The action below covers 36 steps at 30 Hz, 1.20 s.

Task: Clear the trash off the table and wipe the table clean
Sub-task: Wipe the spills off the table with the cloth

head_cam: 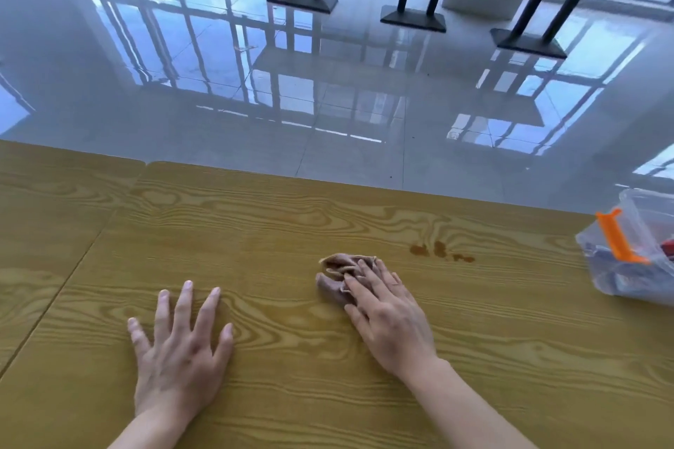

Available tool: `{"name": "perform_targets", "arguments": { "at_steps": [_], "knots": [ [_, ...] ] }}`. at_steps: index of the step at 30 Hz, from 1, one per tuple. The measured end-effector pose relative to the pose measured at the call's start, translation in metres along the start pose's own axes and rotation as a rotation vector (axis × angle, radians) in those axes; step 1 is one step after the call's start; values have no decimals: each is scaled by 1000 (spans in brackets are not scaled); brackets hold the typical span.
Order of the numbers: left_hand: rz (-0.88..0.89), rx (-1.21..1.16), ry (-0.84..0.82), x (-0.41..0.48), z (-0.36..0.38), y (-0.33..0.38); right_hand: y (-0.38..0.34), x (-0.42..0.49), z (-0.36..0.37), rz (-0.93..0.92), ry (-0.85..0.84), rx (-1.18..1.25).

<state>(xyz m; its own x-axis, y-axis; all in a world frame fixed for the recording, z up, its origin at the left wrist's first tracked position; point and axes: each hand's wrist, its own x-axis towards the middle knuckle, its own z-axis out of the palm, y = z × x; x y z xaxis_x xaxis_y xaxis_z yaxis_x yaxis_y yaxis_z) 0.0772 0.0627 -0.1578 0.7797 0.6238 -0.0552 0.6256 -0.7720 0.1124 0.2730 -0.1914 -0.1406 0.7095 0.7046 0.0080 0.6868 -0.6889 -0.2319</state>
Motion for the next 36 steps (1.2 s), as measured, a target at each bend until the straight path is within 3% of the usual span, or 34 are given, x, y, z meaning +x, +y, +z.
{"name": "perform_targets", "arguments": {
  "at_steps": [4,6,9,11,16,18,20,24,26,28,30,32,34,36],
  "knots": [
    [35,-2,-18,9,-7,27,49,-1,-11,421,79,3],
    [156,-37,-23,16,-10,69,34,-15,-9,345,75,18],
    [278,-121,-58,34,-9,137,28,-69,-9,32,18,-1],
    [286,-105,-84,46,-4,167,61,-88,-16,30,28,-6],
    [227,-38,-52,50,13,182,154,-47,-29,520,139,4],
    [223,-56,-41,50,13,184,167,-31,-34,621,132,10],
    [218,-51,-46,51,12,184,158,-37,-32,569,130,-11],
    [212,-33,-42,50,11,186,123,-101,-32,126,26,-15],
    [211,-37,-43,50,10,185,145,-110,-37,15,5,-42],
    [204,-43,-37,50,10,186,176,-96,-42,174,56,-72],
    [198,-49,-23,49,11,187,202,-66,-50,448,122,-42],
    [195,-54,-19,49,11,187,213,-31,-54,643,90,6],
    [193,-50,-27,49,10,187,201,-10,-52,654,58,-12],
    [192,-57,-26,49,9,187,174,-14,-45,463,42,-64]
  ]
}}
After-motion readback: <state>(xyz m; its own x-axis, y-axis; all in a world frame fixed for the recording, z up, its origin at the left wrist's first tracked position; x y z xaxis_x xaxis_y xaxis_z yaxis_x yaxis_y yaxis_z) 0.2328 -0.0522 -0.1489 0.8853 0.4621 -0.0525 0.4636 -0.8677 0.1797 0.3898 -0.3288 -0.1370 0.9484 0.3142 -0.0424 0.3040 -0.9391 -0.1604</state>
